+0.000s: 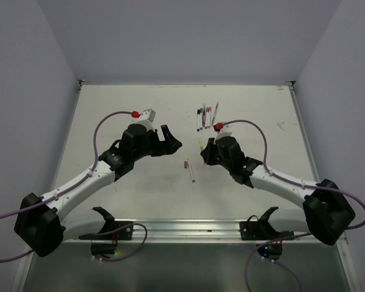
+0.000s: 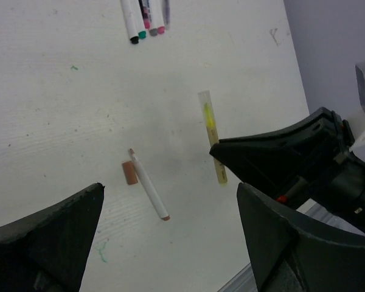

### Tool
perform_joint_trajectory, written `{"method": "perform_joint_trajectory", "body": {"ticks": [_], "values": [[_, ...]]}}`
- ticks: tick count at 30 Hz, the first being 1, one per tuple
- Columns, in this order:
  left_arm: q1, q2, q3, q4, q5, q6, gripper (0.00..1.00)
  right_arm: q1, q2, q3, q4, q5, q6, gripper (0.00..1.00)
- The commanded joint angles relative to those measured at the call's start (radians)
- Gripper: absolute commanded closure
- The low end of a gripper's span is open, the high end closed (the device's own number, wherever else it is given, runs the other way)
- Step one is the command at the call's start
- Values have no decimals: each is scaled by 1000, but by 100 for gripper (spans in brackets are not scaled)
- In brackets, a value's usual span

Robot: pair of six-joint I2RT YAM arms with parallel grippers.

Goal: Open the pen caps

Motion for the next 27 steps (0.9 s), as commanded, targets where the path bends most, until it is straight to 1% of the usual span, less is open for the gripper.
{"method": "perform_joint_trajectory", "body": {"ticks": [1, 4, 8, 9, 14, 16, 23, 27], "values": [[-38, 4, -27, 119, -14, -80, 7, 94, -141, -116, 199, -18, 89, 100], [-60, 4, -36, 170, -27, -98, 14, 163, -207, -158, 248, -13, 97, 100], [-84, 16, -38, 187, -40, -117, 17, 215, -235, -190, 319, -33, 77, 100], [-90, 19, -39, 195, -43, -126, 20, 232, -234, -195, 334, -32, 72, 100], [-112, 41, -36, 204, -61, -155, 27, 249, -226, -209, 388, -39, 81, 100], [-119, 50, -39, 202, -66, -164, 33, 255, -221, -209, 395, -41, 81, 100], [-141, 97, -42, 207, -67, -175, 38, 263, -211, -209, 420, -39, 86, 100], [-147, 101, -46, 235, -67, -180, 47, 268, -208, -212, 425, -39, 86, 100]]}}
